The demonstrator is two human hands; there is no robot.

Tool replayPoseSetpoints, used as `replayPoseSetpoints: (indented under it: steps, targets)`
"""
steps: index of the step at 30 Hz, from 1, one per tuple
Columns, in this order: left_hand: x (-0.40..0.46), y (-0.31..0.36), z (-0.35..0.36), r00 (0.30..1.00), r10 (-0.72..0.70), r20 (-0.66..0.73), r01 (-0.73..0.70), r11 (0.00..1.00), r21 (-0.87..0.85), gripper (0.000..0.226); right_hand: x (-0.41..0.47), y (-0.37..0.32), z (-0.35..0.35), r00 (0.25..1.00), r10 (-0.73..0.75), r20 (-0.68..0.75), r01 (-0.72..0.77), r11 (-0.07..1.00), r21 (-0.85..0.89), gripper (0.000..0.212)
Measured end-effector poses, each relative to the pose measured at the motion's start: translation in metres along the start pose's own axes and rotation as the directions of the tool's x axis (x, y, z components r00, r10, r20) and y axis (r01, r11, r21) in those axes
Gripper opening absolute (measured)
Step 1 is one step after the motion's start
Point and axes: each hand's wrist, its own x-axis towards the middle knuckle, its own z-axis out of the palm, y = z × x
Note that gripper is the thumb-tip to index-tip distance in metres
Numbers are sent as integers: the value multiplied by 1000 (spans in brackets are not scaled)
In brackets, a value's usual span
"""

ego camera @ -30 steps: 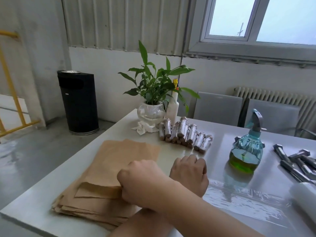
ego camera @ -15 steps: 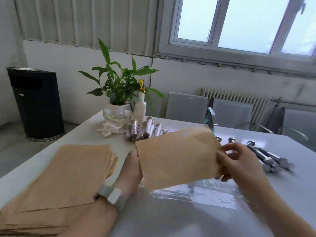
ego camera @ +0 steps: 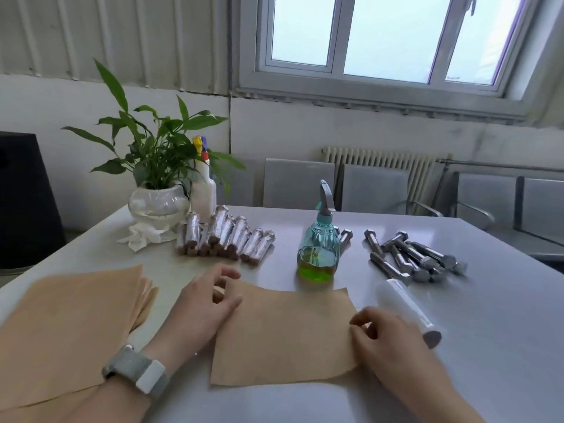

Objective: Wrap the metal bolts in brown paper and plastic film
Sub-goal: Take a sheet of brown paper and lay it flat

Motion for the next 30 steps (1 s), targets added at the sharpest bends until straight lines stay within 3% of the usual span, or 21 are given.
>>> replayPoseSetpoints:
  steps: [2,7,11,13,16,20,22,25,30]
  targets:
    - [1,1,3,997,70,-25,-68,995,71,26,0,1,1,1000,-25,-5,25,996,-83,14]
    - [-3,2,1,965,247,83,-260,938,231,21,-1,3,6,998,-56,-2,54,973,-225,18]
    - [-4,0,-14,919,274,284,-358,881,309,25,0,-1,2,996,-74,54,90,917,-390,27]
    - [-3,-2,-20,876,245,414,-382,878,288,37,0,-6,-1,990,-75,120,122,883,-454,28]
    - [-1,-6,-20,831,182,525,-371,886,280,58,8,-13,-18,984,-75,160,149,841,-520,30]
    - [-1,-10,-17,821,117,558,-312,911,268,68,73,-6,-70,991,-130,-37,99,886,-454,21]
    - [-1,-9,-17,823,105,558,-282,929,240,75,119,5,-88,994,-90,-62,53,894,-445,16]
    - [-2,-8,-18,833,89,546,-231,953,197,86,164,29,-84,1000,22,21,-6,809,-587,19]
    - [-3,-7,-19,820,21,571,-157,969,190,94,184,59,-53,987,84,138,40,704,-709,30]
